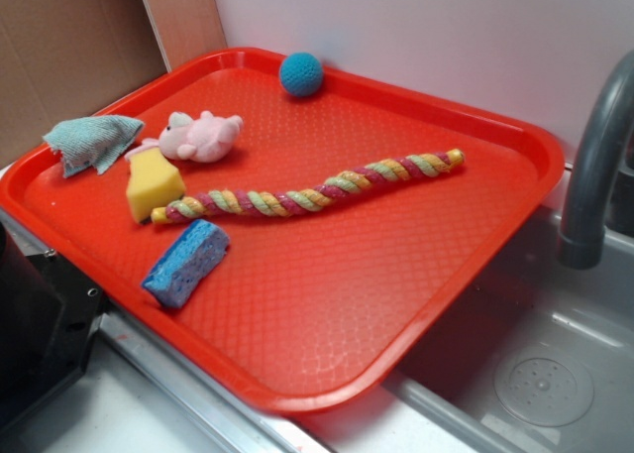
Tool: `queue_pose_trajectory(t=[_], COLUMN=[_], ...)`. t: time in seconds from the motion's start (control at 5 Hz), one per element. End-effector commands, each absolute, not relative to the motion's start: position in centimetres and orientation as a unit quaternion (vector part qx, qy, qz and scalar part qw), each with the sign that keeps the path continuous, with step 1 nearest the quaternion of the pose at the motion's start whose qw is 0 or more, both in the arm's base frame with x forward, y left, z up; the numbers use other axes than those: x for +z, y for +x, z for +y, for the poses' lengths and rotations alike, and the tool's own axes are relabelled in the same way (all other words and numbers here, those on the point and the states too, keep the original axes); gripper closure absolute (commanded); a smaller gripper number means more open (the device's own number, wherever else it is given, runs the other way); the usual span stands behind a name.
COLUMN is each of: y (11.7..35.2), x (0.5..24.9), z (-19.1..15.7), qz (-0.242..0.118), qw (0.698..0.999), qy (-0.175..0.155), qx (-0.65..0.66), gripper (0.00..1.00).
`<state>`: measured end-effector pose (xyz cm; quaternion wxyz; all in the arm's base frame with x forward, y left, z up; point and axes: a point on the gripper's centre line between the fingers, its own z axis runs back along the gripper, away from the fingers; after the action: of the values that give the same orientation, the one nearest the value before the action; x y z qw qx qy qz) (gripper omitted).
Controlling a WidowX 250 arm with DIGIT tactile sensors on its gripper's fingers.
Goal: Grab the blue ball.
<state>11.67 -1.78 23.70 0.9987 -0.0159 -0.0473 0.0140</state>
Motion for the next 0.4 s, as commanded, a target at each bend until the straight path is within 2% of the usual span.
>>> queue_pose_trajectory(t=[0.0,0.2], y=[11.7,16.7], x=[23.7,18.7], z=[-1.8,1.7], qz=[-0.047,-0.033], qw=[0.999,0.998], qy=[-0.016,0.042], qx=[0.014,0.027], gripper=[0.0,0.0])
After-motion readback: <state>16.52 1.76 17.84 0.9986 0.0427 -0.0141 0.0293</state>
